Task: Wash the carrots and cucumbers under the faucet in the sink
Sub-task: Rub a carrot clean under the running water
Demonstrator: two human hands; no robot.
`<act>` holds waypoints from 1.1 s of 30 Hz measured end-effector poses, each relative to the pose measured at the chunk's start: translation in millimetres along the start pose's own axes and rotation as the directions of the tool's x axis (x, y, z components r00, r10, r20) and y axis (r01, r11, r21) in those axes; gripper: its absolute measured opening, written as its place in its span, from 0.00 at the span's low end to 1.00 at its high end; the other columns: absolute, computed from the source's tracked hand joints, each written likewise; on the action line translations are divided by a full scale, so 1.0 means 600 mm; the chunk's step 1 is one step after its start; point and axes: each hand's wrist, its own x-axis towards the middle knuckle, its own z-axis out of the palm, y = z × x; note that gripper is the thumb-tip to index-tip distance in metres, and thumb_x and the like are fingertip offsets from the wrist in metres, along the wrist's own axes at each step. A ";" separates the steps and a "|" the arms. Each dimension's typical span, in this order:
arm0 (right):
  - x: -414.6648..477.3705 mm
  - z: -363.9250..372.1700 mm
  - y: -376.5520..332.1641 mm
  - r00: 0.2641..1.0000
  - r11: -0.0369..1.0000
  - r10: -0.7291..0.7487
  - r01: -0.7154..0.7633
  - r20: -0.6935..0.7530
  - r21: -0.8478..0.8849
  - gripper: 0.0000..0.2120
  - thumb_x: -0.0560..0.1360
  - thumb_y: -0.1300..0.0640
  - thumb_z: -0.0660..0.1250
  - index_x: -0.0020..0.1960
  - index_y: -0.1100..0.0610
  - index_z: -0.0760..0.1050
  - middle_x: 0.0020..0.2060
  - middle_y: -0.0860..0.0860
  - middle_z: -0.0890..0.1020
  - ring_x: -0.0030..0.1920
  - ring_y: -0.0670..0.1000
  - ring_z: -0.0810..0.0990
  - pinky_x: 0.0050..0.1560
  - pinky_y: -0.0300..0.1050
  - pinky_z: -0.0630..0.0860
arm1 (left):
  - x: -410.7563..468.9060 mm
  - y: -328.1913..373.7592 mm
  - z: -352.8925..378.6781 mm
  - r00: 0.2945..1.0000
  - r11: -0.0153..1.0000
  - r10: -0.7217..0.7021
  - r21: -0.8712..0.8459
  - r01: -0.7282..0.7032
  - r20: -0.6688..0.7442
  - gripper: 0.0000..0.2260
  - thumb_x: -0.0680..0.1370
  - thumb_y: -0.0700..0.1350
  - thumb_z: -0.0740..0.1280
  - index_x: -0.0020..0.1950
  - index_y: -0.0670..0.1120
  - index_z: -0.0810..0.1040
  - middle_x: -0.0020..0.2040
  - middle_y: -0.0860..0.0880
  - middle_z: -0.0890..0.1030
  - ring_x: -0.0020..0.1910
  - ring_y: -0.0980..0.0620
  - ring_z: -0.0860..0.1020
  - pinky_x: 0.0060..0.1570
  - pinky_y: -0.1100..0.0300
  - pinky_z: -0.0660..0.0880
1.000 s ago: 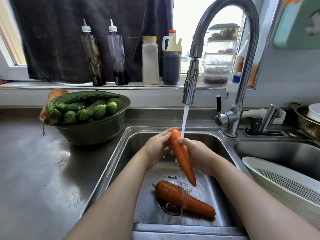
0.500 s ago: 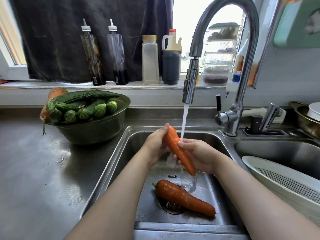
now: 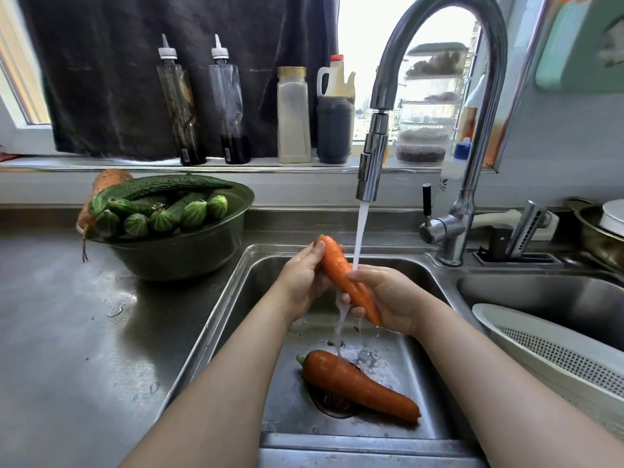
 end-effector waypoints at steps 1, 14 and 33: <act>0.002 0.001 0.001 0.997 0.999 -0.003 0.001 -0.073 -0.038 0.17 0.82 0.60 0.62 0.69 0.65 0.71 0.48 0.60 0.82 0.38 0.51 0.78 0.29 0.39 0.75 | 0.001 -0.001 0.003 1.000 1.000 0.004 0.006 -0.004 -0.003 0.22 0.85 0.53 0.60 0.71 0.38 0.74 0.64 0.37 0.81 0.57 0.43 0.83 0.52 0.50 0.82; 0.004 -0.011 0.000 0.995 0.999 0.025 -0.028 -0.096 -0.026 0.22 0.80 0.59 0.59 0.71 0.67 0.68 0.58 0.64 0.77 0.38 0.50 0.78 0.30 0.39 0.74 | 0.000 -0.007 0.017 0.994 0.991 0.021 0.134 -0.006 -0.105 0.22 0.82 0.55 0.65 0.73 0.47 0.74 0.63 0.43 0.81 0.59 0.42 0.82 0.60 0.46 0.81; -0.001 -0.015 -0.005 0.997 0.997 0.075 -0.075 -0.022 0.008 0.31 0.72 0.58 0.65 0.74 0.62 0.66 0.70 0.66 0.75 0.38 0.49 0.78 0.31 0.40 0.76 | 0.002 -0.005 0.013 0.967 0.996 0.024 0.091 -0.001 -0.252 0.26 0.80 0.56 0.69 0.73 0.44 0.72 0.62 0.44 0.80 0.58 0.44 0.81 0.57 0.50 0.82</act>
